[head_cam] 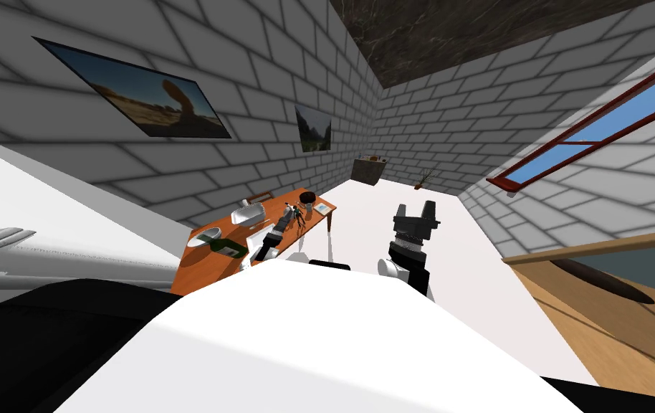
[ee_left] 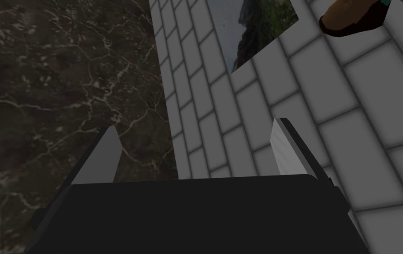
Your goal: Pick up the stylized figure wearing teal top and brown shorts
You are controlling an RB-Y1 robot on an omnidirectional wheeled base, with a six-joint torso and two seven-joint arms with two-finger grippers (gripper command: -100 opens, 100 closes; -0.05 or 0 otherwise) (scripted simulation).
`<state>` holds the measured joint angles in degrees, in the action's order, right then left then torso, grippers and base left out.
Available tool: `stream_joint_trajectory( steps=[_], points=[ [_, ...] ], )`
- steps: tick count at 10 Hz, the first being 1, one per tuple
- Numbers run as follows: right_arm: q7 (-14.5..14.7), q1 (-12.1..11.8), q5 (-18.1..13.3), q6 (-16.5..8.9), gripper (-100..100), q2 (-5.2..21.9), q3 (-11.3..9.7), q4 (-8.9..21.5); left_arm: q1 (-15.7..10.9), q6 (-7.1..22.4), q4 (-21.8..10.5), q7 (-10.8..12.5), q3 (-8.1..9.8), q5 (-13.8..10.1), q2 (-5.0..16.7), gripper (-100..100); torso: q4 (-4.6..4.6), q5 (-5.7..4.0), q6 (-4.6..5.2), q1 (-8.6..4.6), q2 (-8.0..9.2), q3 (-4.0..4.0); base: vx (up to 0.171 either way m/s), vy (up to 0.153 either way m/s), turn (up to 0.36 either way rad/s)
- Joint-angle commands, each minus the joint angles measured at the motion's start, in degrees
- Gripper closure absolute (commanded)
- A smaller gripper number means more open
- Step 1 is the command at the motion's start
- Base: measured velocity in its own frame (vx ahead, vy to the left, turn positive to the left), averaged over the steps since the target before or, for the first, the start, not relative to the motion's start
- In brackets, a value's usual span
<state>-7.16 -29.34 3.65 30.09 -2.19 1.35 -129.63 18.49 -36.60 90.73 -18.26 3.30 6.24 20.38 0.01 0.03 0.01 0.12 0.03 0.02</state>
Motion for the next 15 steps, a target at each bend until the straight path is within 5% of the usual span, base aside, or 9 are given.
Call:
stream_joint_trajectory(
  steps=[1, 15],
  points=[
    [0.0, 0.0, 0.0, 0.0, 0, 0.0, 0.0, 0.0, -0.5, -0.8, -2.7, -0.8, 0.1, 0.5, 0.5, -100, 0.0, 0.0, 0.0, 0.0, 0.0, 0.0, -0.014, 0.028, -0.063],
    [0.0, 0.0, 0.0, 0.0, 0, 0.0, 0.0, 0.0, -7.8, -12.1, -27.6, -11.9, 0.55, 9.2, 5.5, -100, -0.01, 0.01, -0.01, 0.04, -0.08, -0.05, -0.006, 0.032, -0.097]
  ],
)
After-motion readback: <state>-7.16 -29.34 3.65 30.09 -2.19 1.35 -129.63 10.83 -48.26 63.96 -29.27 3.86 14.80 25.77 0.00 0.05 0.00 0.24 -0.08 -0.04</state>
